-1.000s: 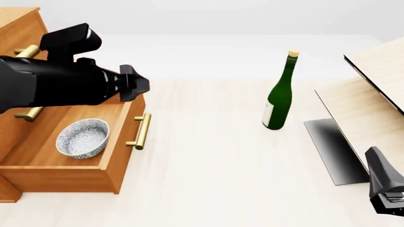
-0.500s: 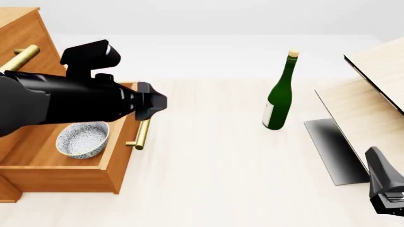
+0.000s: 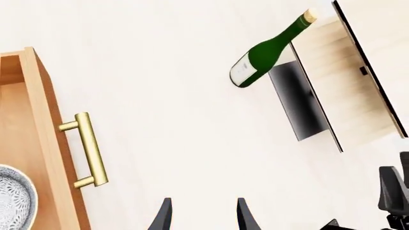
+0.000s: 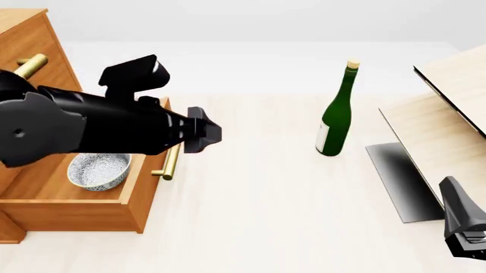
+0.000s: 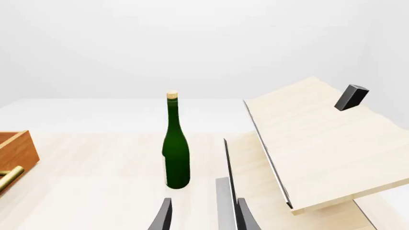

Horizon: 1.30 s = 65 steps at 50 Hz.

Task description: Put the bowl in the bottom drawer of the cabinet and close it.

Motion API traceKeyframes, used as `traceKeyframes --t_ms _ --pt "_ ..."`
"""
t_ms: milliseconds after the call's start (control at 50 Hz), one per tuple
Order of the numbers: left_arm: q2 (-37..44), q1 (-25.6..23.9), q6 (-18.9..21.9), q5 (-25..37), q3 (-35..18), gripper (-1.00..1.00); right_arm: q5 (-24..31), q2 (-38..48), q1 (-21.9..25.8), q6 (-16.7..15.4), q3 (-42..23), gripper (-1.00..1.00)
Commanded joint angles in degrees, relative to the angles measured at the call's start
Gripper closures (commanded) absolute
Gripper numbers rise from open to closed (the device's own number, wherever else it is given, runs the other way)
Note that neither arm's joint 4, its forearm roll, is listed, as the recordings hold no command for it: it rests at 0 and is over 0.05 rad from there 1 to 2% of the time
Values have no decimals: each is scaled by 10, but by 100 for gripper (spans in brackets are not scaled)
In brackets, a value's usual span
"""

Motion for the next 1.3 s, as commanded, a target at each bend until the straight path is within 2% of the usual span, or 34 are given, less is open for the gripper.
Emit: traceKeyframes --t_ms 20,220,260,340,560,1080,1180,1300 --pt "9 1 -43 -18 19 -100 0 0 0 0 0 -100" --pt "17 2 -82 -48 60 -100 0 0 0 0 0 -100" --pt "17 17 -81 -49 67 -100 0 0 0 0 0 -100" --pt "19 15 -88 -57 76 -100 0 0 0 0 0 -100" --pt "21 50 -111 -83 123 -100 0 0 0 0 0 -100" --pt "65 89 -166 -164 206 -100 0 0 0 0 0 -100" --pt "74 98 -166 -172 214 -100 0 0 0 0 0 -100" --pt "86 138 -148 -175 225 -100 0 0 0 0 0 -100"
